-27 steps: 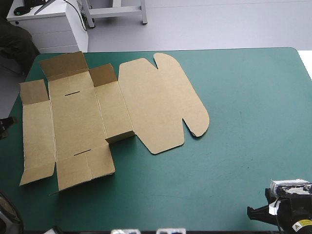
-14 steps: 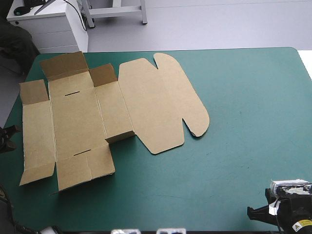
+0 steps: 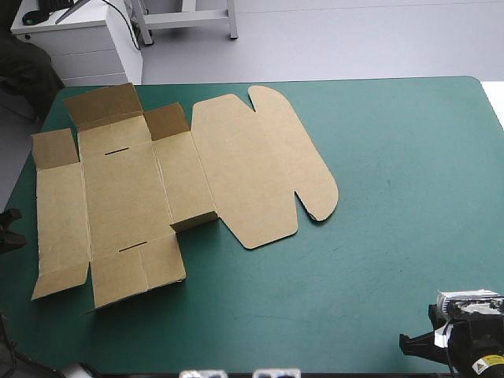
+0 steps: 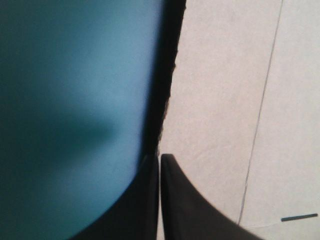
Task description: Fold the box
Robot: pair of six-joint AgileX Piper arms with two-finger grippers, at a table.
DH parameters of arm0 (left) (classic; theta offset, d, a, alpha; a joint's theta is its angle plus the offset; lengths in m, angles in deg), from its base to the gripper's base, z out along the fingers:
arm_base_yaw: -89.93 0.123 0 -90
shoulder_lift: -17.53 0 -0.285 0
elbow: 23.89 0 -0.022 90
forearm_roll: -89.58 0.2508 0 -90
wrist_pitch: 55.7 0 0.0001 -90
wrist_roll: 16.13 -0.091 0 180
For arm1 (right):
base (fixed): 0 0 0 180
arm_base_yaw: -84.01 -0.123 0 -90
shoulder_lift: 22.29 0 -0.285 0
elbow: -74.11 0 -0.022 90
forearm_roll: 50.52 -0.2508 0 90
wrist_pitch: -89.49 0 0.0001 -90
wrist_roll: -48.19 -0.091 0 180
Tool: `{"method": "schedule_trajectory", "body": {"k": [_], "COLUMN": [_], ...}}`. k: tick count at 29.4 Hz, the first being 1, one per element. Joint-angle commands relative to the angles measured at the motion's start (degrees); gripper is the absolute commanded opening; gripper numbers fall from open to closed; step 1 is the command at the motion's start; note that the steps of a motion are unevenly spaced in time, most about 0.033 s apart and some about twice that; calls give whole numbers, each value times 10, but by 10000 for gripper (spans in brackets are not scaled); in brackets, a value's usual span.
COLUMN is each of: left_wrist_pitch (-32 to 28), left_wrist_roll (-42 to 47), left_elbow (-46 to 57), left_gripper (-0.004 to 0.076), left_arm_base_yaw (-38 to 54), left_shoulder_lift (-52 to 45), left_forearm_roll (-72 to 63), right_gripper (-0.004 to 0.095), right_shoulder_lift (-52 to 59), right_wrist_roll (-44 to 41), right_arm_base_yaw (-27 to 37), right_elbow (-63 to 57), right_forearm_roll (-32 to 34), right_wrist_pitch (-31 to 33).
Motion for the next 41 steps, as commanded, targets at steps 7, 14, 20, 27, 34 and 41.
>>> {"method": "schedule_trajectory", "body": {"k": [7,14,20,27,34,41], "left_wrist_pitch": [33,25,46,65,61,71], "left_wrist_roll": [-76,-77,-70,-77,-91,-91], "left_elbow": [-17,-17,-17,-17,-17,-17], "left_gripper": [13,328,422,421,421,422], "left_arm_base_yaw": [8,8,8,-2,-35,-105], "left_shoulder_lift": [-4,-4,17,65,85,121], "left_forearm_roll": [-55,-21,-58,-50,-55,-56], "right_gripper": [-4,-4,-4,-4,-4,-4], "right_shoulder_lift": [-8,-8,-8,-8,-8,-8], "right_wrist_roll": [5,5,5,5,2,2], "right_arm_base_yaw": [-1,-1,-1,-1,-1,-1], "right_elbow": [13,13,13,13,13,13], "right_forearm_roll": [-6,-6,-6,-6,-6,-7], "right_wrist_pitch": [-34,-34,-34,-34,-34,-34]}}
